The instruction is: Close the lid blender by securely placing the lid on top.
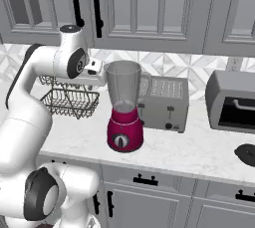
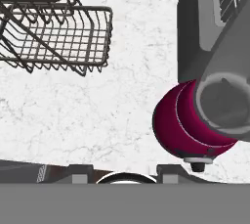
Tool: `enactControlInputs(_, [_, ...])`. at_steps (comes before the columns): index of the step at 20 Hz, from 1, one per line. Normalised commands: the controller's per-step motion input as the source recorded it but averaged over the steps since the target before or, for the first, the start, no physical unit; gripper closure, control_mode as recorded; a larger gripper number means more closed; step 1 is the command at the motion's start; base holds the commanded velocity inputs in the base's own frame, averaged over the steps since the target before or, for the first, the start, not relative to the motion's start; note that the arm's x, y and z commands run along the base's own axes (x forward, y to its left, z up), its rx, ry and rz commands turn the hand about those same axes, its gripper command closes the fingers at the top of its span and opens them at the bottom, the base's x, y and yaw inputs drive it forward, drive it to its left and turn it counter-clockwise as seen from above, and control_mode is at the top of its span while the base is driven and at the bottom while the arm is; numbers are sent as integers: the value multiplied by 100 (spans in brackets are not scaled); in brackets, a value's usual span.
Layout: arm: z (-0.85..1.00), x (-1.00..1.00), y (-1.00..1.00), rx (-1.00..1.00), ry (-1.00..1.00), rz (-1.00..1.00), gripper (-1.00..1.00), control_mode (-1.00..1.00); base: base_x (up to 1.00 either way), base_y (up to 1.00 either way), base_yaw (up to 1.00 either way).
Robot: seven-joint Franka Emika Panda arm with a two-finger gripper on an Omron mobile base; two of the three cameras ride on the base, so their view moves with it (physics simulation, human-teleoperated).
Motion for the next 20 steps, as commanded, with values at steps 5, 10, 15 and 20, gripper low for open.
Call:
enactControlInputs(5, [0, 0, 0, 0, 0, 0, -100, 100, -29, -18, -1])
enactControlInputs(10, [0, 0, 0, 0, 0, 0, -100, 100, -21, -74, -6])
enactControlInputs(15, [0, 0, 0, 0, 0, 0, -100, 100, 13, -90, -3])
enactControlInputs(20, [0, 0, 0, 0, 0, 0, -100, 100, 19, -77, -4])
